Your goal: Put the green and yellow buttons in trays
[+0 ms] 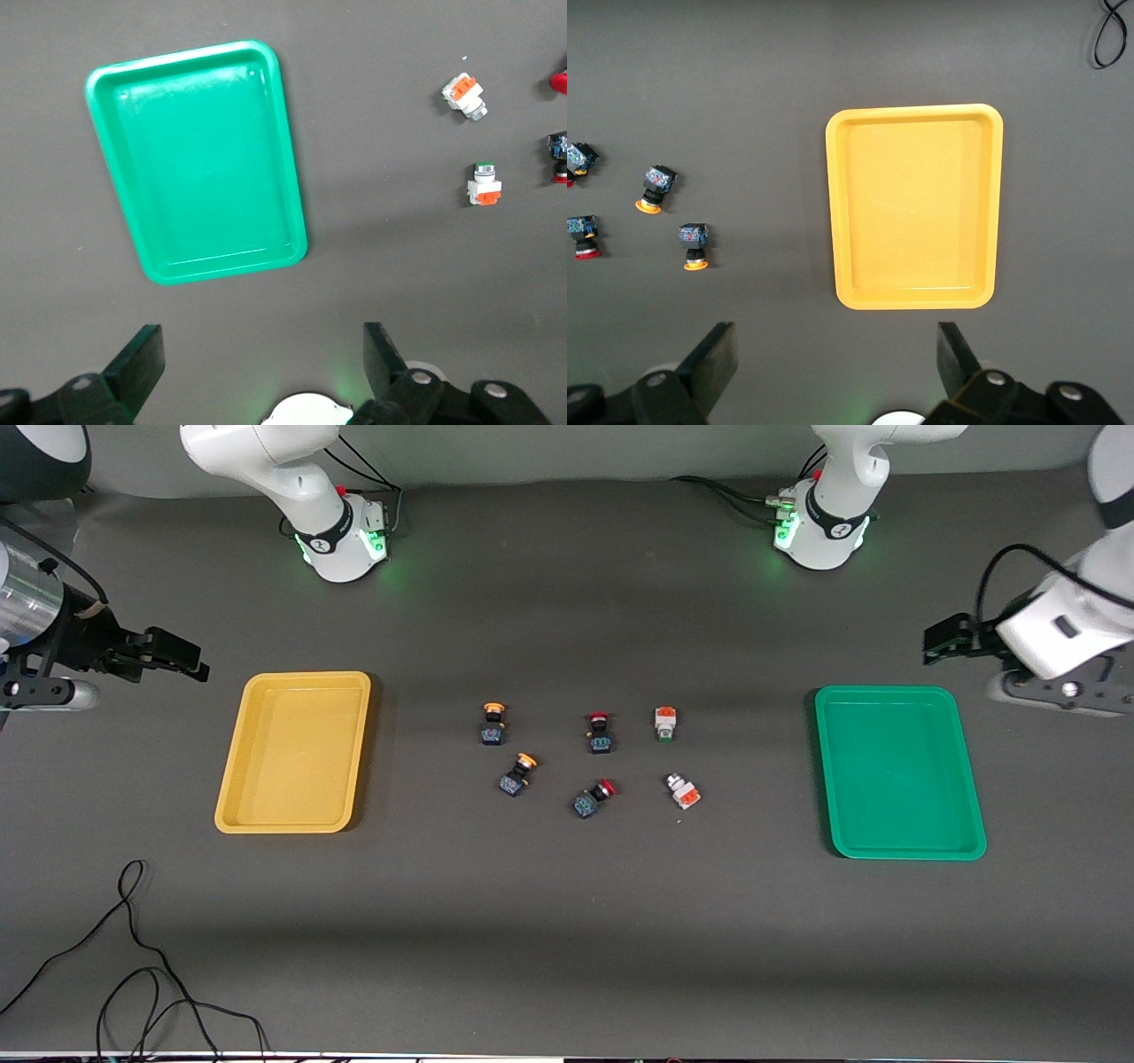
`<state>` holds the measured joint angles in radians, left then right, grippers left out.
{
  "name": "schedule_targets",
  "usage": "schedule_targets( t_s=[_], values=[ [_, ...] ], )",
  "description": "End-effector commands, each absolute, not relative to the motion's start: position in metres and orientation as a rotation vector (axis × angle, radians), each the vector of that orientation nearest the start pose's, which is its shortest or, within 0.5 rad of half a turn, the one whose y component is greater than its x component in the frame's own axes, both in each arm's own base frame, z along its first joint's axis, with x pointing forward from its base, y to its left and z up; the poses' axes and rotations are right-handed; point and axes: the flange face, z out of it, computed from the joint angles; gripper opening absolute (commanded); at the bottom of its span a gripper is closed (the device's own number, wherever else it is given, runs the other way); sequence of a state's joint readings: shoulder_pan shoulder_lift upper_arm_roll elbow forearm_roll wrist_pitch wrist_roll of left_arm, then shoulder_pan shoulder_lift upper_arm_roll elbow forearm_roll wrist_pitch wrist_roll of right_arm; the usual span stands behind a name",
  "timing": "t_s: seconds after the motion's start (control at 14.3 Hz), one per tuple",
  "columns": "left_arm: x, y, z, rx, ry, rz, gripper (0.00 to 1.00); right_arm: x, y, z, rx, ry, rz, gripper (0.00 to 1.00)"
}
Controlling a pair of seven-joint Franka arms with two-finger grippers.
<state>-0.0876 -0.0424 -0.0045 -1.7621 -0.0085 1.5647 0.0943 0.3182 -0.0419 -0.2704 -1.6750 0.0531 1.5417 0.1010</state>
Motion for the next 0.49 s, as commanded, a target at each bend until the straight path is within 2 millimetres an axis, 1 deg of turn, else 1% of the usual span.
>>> schedule_targets(
  t_s=[0.0, 0.14, 0.21, 0.28, 0.35, 0.42],
  values=[
    [0.481, -0.087, 0.529, -3.139, 0.277, 0.182, 1.0, 0.546, 0.079, 0.583, -3.129, 0.004, 0.208, 1.0],
    [0.474, -0.133, 0.509, -3.141, 0.256, 0.165, 1.0, 0.556, 0.124, 0.571, -3.155, 0.057, 0.226, 1.0],
    [0.469, -0.159, 0.497, -3.138, 0.23, 0.142, 1.0, 0.559, 0.154, 0.564, -3.167, 0.039, 0.233, 1.0],
    [0.462, -0.186, 0.482, -3.136, 0.197, 0.119, 1.0, 0.558, 0.184, 0.555, -3.176, 0.056, 0.25, 1.0],
    [0.455, -0.21, 0.47, -3.139, 0.165, 0.094, 1.0, 0.556, 0.212, 0.544, -3.194, 0.119, 0.264, 1.0],
    [0.449, -0.232, 0.458, -3.141, 0.146, 0.088, 1.0, 0.553, 0.244, 0.53, -3.202, 0.163, 0.29, 1.0]
  ],
)
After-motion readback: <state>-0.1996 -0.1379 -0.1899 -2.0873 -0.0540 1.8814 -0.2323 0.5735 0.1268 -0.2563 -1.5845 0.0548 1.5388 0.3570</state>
